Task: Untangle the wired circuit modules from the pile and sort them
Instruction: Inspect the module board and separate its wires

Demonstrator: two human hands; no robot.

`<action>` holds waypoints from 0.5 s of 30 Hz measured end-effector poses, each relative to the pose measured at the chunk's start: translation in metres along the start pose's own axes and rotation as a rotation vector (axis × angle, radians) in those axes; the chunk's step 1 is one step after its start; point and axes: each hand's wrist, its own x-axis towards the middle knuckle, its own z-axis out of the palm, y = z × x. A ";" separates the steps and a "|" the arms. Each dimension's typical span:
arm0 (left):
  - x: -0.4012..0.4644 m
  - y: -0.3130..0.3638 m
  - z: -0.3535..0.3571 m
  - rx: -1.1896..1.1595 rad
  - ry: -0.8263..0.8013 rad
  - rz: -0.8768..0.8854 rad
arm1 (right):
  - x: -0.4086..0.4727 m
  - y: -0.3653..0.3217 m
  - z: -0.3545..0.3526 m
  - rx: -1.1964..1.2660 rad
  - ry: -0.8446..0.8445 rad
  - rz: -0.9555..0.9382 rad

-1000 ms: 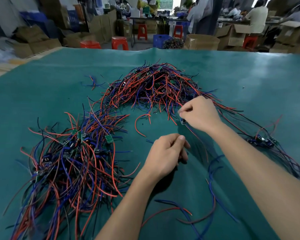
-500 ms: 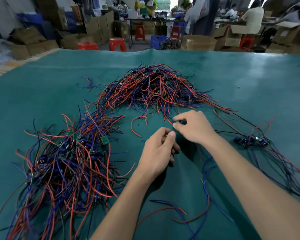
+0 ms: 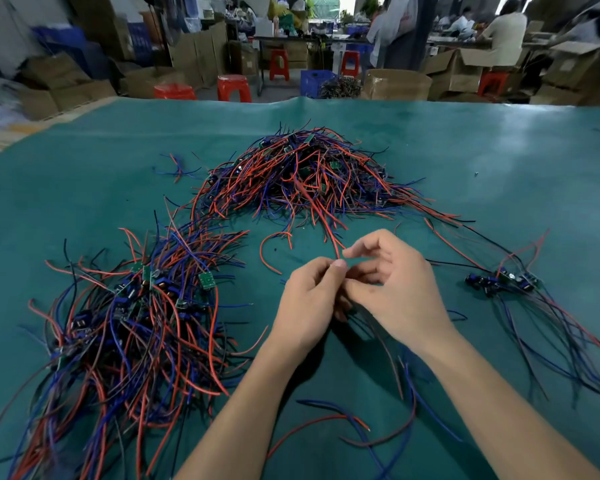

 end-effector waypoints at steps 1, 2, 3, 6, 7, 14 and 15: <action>0.000 0.000 0.000 -0.024 0.004 -0.008 | 0.000 0.003 0.000 0.052 0.049 0.028; 0.000 0.001 0.001 -0.040 0.003 -0.014 | 0.001 0.007 -0.001 0.077 0.106 0.060; 0.000 0.001 0.001 -0.046 -0.008 -0.018 | 0.003 0.011 -0.003 0.073 0.153 0.095; -0.002 0.002 0.002 -0.018 -0.081 -0.015 | 0.005 0.016 -0.007 0.083 0.113 0.188; -0.002 0.002 0.002 -0.004 -0.097 -0.009 | 0.005 0.016 -0.008 0.132 0.043 0.216; -0.003 0.005 0.002 0.035 -0.121 0.006 | 0.007 0.017 -0.006 0.193 0.079 0.137; -0.003 0.005 0.002 0.058 -0.123 0.019 | 0.010 0.018 -0.009 0.139 0.149 0.095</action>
